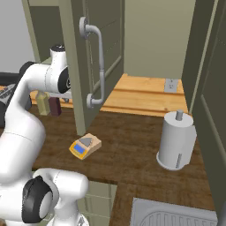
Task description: Pick the bar and place it on the digital scale for weighing, and close the cabinet.
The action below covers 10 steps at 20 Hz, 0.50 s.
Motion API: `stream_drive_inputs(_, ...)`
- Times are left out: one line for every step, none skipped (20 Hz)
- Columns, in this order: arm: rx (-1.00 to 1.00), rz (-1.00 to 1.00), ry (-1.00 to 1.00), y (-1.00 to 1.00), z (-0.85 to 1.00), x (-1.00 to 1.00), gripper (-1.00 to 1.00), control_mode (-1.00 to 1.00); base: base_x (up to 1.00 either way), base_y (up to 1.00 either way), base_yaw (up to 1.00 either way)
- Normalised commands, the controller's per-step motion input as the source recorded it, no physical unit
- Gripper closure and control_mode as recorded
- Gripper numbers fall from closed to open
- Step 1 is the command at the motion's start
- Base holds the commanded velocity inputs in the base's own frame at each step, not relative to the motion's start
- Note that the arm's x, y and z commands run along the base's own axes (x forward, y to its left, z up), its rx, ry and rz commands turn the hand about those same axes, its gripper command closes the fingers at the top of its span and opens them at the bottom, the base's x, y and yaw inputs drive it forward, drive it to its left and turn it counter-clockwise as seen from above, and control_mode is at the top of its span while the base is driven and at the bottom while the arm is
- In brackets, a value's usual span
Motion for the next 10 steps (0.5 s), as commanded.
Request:
stream_drive_inputs(0.00, 0.00, 0.00, 0.00, 0.00, -0.06, -1.00, -1.00, 0.00, 0.00, 0.00)
stream_drive_inputs(0.00, 0.00, 0.00, 0.00, 0.00, -0.15, -1.00, -1.00, 0.00, 0.00, 0.00)
stream_drive_inputs(0.00, 0.00, 0.00, 0.00, 0.00, -0.19, -1.00, -1.00, 0.00, 0.00, 0.00)
stream_drive_inputs(0.00, 0.07, -0.01, 0.05, 0.00, -0.61, -1.00, -1.00, 0.00, 0.00, 0.00)
stream_drive_inputs(0.00, 0.06, -0.20, 0.00, 0.13, -0.81, -1.00, -1.00, 0.00, 0.00, 0.00)
stream_drive_inputs(0.00, 0.04, -0.17, 0.00, 0.19, -0.63, -1.00, -1.00, 0.00, 0.00, 0.00)
stream_drive_inputs(0.00, 0.03, -0.14, 0.00, 0.39, -0.49, -1.00, -1.00, 0.00, 0.00, 0.00)
stream_drive_inputs(0.00, 0.07, -0.09, 0.00, 0.41, -0.58, -1.00, -1.00, 0.00, 0.00, 0.00)
stream_drive_inputs(0.00, 0.07, -0.01, 0.00, 0.42, -0.53, -1.00, -1.00, 0.00, 0.00, 0.00)
stream_drive_inputs(-0.03, 0.06, -0.07, 0.00, 0.47, -0.57, -1.00, -1.00, 0.00, 0.00, 0.00)
